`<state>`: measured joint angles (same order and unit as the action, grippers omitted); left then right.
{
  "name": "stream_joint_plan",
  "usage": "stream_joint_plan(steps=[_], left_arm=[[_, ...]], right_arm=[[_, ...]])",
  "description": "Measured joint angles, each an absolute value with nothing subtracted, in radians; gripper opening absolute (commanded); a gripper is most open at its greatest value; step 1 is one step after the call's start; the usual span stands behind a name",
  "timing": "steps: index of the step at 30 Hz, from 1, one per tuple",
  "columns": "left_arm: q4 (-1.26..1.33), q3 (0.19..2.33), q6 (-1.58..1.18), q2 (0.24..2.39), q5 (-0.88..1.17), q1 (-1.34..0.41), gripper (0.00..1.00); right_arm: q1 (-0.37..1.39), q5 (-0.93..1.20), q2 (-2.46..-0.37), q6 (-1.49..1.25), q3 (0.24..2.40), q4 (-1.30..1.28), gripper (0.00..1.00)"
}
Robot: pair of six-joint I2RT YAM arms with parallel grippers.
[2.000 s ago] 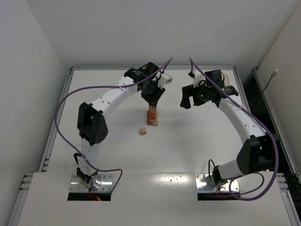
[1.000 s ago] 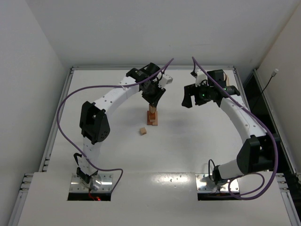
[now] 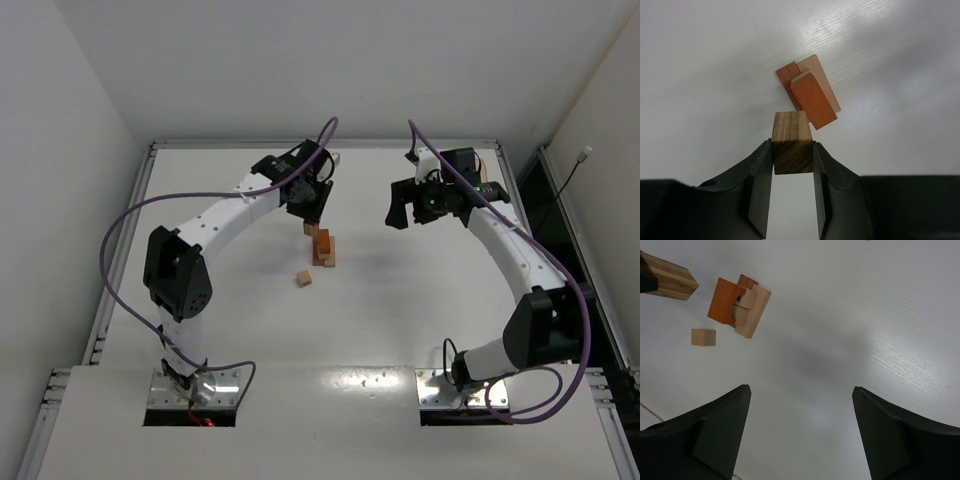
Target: Build the wood block tower
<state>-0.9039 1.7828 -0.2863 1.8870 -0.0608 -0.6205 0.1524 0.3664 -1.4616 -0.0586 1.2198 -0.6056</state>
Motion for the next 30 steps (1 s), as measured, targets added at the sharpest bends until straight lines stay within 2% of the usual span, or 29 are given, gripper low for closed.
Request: stream_joint_plan(steps=[6, 14, 30], left_arm=[[-0.887, 1.781, -0.361, 1.830, -0.080, -0.620, 0.00], [-0.857, 1.645, -0.576, 1.654, -0.121, -0.621, 0.00], [-0.838, 1.726, -0.693, 1.855, -0.151, -0.625, 0.00]], right_arm=[[0.152, 0.363, -1.462, -0.061, 1.220, -0.606, 0.80], [0.152, 0.359, -1.473, -0.068, 1.220, -0.604, 0.80], [0.152, 0.348, -1.489, -0.080, 1.220, -0.603, 0.80]])
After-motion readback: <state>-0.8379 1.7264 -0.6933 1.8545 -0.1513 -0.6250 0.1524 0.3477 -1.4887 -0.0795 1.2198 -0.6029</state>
